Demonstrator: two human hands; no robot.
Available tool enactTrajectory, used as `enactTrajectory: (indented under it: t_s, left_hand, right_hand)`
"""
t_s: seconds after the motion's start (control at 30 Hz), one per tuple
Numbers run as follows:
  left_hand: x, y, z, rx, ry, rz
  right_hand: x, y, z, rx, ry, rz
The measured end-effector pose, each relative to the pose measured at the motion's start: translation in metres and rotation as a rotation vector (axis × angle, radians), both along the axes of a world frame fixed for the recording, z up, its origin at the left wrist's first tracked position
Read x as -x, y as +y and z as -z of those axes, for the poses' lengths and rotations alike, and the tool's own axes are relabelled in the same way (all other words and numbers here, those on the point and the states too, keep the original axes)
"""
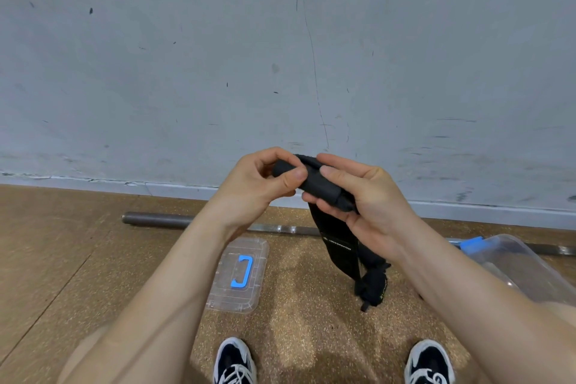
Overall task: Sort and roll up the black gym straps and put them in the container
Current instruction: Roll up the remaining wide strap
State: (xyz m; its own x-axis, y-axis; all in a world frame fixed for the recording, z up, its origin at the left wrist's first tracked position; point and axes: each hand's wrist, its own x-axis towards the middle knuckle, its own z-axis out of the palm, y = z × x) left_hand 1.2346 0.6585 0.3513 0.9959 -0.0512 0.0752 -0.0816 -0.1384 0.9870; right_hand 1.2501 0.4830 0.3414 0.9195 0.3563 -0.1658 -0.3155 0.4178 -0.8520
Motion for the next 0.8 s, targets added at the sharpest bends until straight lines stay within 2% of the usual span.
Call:
enactTrajectory:
  t_s: [0.1,0.27,0.43,0.6,0.8]
  left_hand:
    - [-0.002,-0.007,0.004,-0.013,0.003,-0.106]
    - [-0.003,-0.014,0.011,-0.083,-0.015,-0.133]
    - [-0.001,-0.017,0.01,0.002,0.017,-0.165]
    - [0.002,-0.021,0.009,0.037,0.019,-0.153]
    - [0.0,-0.019,0.009,0.122,0.179,-0.158]
  right_hand:
    - [0.003,0.002,0.001,0.018,-0.004,0.001]
    - [0.001,0.0,0.003,0.084,-0.021,0.011]
    - [-0.001,-0.002,0.004,0.161,-0.045,-0.031]
    - [-0.003,-0.004,0.002,0.155,-0.009,-0.032]
    - [-0.001,-0.005,0.004,0.247,-0.095,-0.052]
